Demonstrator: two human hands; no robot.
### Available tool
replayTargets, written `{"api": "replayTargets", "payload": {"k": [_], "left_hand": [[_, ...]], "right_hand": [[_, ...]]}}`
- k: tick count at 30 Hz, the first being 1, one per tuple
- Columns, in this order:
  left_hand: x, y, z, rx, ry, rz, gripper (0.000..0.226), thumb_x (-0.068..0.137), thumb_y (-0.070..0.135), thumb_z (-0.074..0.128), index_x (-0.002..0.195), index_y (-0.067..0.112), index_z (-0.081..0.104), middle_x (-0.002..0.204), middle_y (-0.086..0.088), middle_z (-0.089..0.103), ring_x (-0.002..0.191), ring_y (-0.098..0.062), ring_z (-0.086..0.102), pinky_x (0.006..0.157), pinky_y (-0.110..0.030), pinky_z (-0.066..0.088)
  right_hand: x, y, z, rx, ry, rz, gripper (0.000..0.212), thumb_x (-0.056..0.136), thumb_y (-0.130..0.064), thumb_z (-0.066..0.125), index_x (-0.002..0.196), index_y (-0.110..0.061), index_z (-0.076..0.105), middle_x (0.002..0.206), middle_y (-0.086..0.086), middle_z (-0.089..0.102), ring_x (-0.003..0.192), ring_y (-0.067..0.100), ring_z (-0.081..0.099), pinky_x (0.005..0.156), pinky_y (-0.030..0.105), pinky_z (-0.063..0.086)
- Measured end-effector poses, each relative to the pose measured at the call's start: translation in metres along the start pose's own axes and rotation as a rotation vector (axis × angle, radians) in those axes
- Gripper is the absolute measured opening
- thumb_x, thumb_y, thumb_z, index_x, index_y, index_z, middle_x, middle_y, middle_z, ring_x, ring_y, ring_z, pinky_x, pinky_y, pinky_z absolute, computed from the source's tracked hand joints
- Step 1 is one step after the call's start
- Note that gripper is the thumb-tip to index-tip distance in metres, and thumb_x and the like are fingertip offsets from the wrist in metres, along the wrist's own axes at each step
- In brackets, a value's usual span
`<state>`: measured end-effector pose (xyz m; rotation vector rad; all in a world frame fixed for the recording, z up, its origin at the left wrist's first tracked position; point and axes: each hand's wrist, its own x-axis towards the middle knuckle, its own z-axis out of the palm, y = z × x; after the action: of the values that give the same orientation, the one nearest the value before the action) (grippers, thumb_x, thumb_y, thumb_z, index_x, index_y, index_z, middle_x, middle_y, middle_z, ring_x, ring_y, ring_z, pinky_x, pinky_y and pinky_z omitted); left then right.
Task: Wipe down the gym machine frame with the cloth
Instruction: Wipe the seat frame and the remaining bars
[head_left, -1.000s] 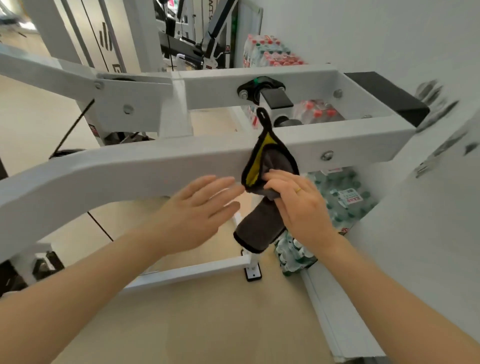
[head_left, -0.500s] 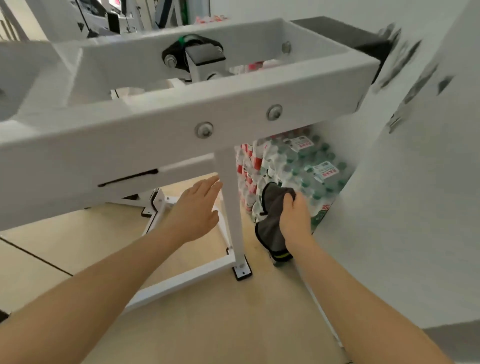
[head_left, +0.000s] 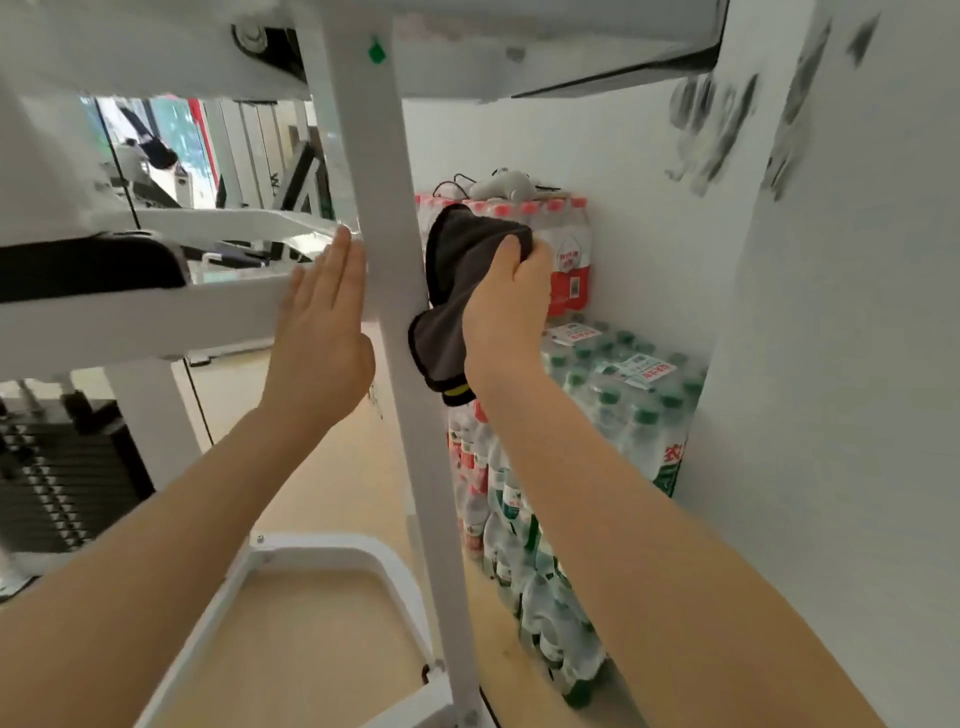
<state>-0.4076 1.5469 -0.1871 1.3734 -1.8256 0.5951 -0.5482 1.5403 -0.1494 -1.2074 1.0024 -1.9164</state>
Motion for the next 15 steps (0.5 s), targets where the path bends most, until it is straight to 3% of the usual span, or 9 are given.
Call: {"api": "replayTargets", "payload": {"k": [2, 4, 7, 9, 11, 13, 15], "left_hand": [[0.005, -0.004, -0.002, 0.022, 0.014, 0.014, 0.073, 0.078, -0.012, 0.045, 0.144, 0.000, 0.018, 0.153, -0.015, 0.014, 0.140, -0.031, 0.016, 0.114, -0.037, 0.003], [0.011, -0.008, -0.005, 0.029, 0.003, 0.045, 0.072, 0.081, -0.009, 0.043, 0.145, 0.004, 0.015, 0.154, -0.012, 0.012, 0.141, -0.027, 0.014, 0.115, -0.035, 0.002], [0.020, -0.020, -0.015, -0.005, -0.017, 0.078, 0.068, 0.083, -0.011, 0.039, 0.145, 0.007, 0.019, 0.154, -0.009, 0.015, 0.141, -0.025, 0.016, 0.115, -0.031, 0.003], [0.026, -0.029, -0.019, -0.032, -0.026, 0.123, 0.068, 0.083, -0.013, 0.039, 0.145, 0.008, 0.022, 0.153, -0.007, 0.019, 0.139, -0.026, 0.023, 0.115, -0.033, 0.010], [0.030, -0.034, -0.022, -0.056, -0.034, 0.175, 0.066, 0.083, -0.011, 0.040, 0.145, 0.010, 0.024, 0.152, -0.005, 0.023, 0.134, -0.031, 0.032, 0.112, -0.041, 0.022], [0.030, -0.037, -0.022, -0.083, -0.021, 0.227, 0.063, 0.084, -0.008, 0.041, 0.144, 0.009, 0.028, 0.150, -0.007, 0.028, 0.130, -0.034, 0.037, 0.108, -0.049, 0.030], [0.029, -0.039, -0.021, -0.107, 0.036, 0.246, 0.060, 0.085, -0.010, 0.042, 0.142, 0.004, 0.030, 0.148, -0.012, 0.031, 0.131, -0.034, 0.036, 0.110, -0.046, 0.029]], "right_hand": [[0.002, -0.003, 0.010, 0.023, 0.026, -0.062, 0.028, 0.102, -0.023, 0.028, 0.122, -0.008, 0.041, 0.085, -0.016, 0.043, 0.078, -0.002, 0.047, 0.065, 0.005, 0.036], [0.003, -0.010, 0.024, -0.027, 0.054, -0.141, 0.031, 0.102, -0.025, 0.029, 0.124, -0.007, 0.040, 0.096, -0.007, 0.049, 0.092, 0.011, 0.052, 0.081, 0.014, 0.039], [0.005, -0.023, 0.050, -0.043, 0.064, -0.314, 0.028, 0.101, -0.019, 0.032, 0.121, -0.001, 0.041, 0.100, 0.001, 0.049, 0.089, 0.013, 0.048, 0.071, 0.002, 0.039], [0.007, -0.028, 0.069, -0.114, 0.012, -0.442, 0.027, 0.100, -0.016, 0.034, 0.120, 0.002, 0.043, 0.098, 0.003, 0.052, 0.085, 0.012, 0.049, 0.070, 0.006, 0.041], [0.012, -0.021, 0.083, -0.245, -0.106, -0.562, 0.031, 0.099, -0.016, 0.038, 0.127, -0.002, 0.044, 0.122, 0.008, 0.053, 0.108, 0.017, 0.050, 0.092, 0.020, 0.040], [0.014, -0.001, 0.083, -0.480, -0.193, -0.699, 0.043, 0.098, -0.020, 0.041, 0.139, -0.008, 0.036, 0.151, 0.011, 0.028, 0.139, 0.026, 0.024, 0.114, 0.037, 0.020], [0.015, 0.027, 0.068, -0.768, -0.230, -0.799, 0.054, 0.099, -0.028, 0.039, 0.147, -0.016, 0.019, 0.156, 0.011, 0.009, 0.144, 0.028, 0.004, 0.117, 0.043, 0.006]]}}
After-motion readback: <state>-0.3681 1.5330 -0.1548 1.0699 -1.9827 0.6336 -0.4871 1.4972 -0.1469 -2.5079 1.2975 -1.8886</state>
